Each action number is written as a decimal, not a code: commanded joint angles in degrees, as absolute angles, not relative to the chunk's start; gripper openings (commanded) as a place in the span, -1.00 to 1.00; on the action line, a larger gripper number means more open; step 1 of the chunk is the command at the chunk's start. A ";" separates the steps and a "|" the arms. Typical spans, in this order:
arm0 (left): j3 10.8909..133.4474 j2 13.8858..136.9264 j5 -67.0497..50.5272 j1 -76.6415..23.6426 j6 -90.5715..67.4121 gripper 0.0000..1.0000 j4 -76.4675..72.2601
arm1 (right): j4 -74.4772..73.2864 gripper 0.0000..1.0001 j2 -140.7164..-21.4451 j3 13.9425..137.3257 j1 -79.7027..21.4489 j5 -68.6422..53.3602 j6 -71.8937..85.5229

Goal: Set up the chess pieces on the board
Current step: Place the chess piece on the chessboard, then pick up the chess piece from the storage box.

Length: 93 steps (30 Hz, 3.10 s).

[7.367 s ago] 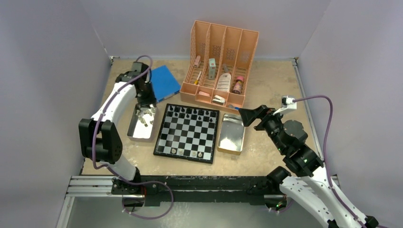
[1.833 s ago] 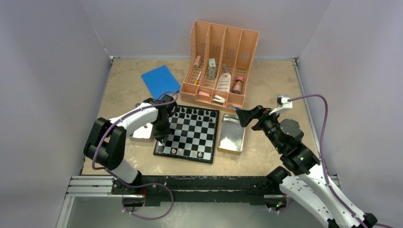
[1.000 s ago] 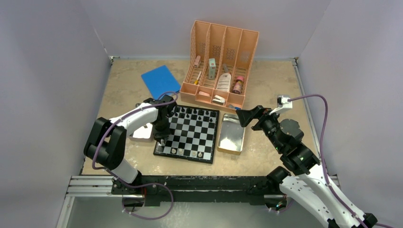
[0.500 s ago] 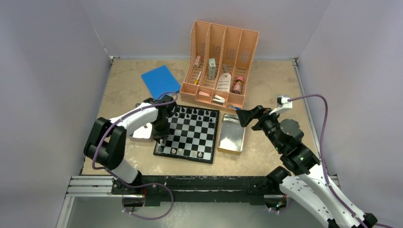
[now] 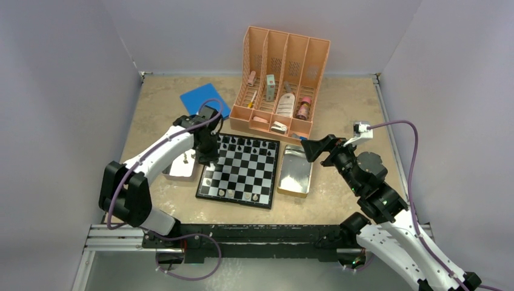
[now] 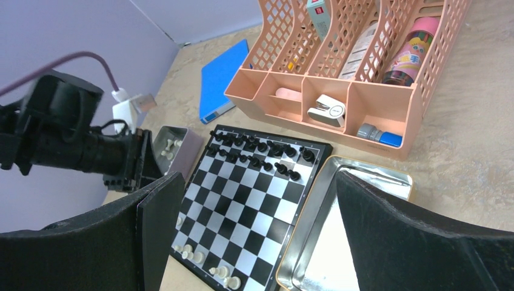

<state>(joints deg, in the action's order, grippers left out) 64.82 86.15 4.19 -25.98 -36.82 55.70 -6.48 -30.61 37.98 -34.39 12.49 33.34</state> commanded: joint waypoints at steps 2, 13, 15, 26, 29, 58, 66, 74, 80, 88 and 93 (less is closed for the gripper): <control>69.75 82.79 4.20 -21.07 -32.84 -0.54 53.30 | -3.45 0.94 -30.37 38.80 -34.59 12.48 32.41; 71.57 83.98 2.54 -3.22 -25.58 -0.59 48.39 | -4.01 0.95 -29.97 38.86 -34.54 11.43 32.14; 71.37 85.78 2.11 -1.79 -25.17 -0.59 46.94 | -3.83 0.95 -29.81 38.70 -34.54 11.43 32.18; 71.28 94.81 -3.52 -0.31 -23.35 -0.58 45.29 | -3.38 0.95 -30.10 38.41 -34.54 10.86 32.08; 70.89 96.02 -4.51 -0.27 -23.12 -0.57 45.09 | -3.42 0.95 -30.02 38.44 -34.54 10.81 32.08; 71.43 100.35 -0.13 -0.31 -24.41 -0.87 47.91 | -3.40 0.95 -29.08 38.75 -34.54 10.63 31.73; 72.51 94.39 -0.41 -0.87 -24.68 -0.87 49.91 | -3.63 0.95 -29.26 38.72 -34.54 11.12 31.90; 77.01 93.03 -2.08 -7.00 -24.16 -0.88 53.34 | -3.93 0.94 -30.84 38.91 -34.54 12.49 32.32; 80.38 93.68 -2.38 -14.49 -25.62 -0.88 56.53 | -5.31 0.94 -31.40 39.26 -34.54 14.85 33.92; 79.19 90.38 -3.64 -24.05 -29.87 -0.88 57.75 | -4.99 0.94 -30.13 39.34 -34.54 14.78 33.49; 76.97 89.42 -3.41 -29.47 -32.91 -0.88 58.09 | -4.51 0.94 -29.62 39.14 -34.54 14.34 33.20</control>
<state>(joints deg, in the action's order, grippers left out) 77.93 92.18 -2.85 -26.13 -29.21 56.77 -6.96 -30.30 37.98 -34.39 13.69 33.39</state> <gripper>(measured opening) 0.097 0.972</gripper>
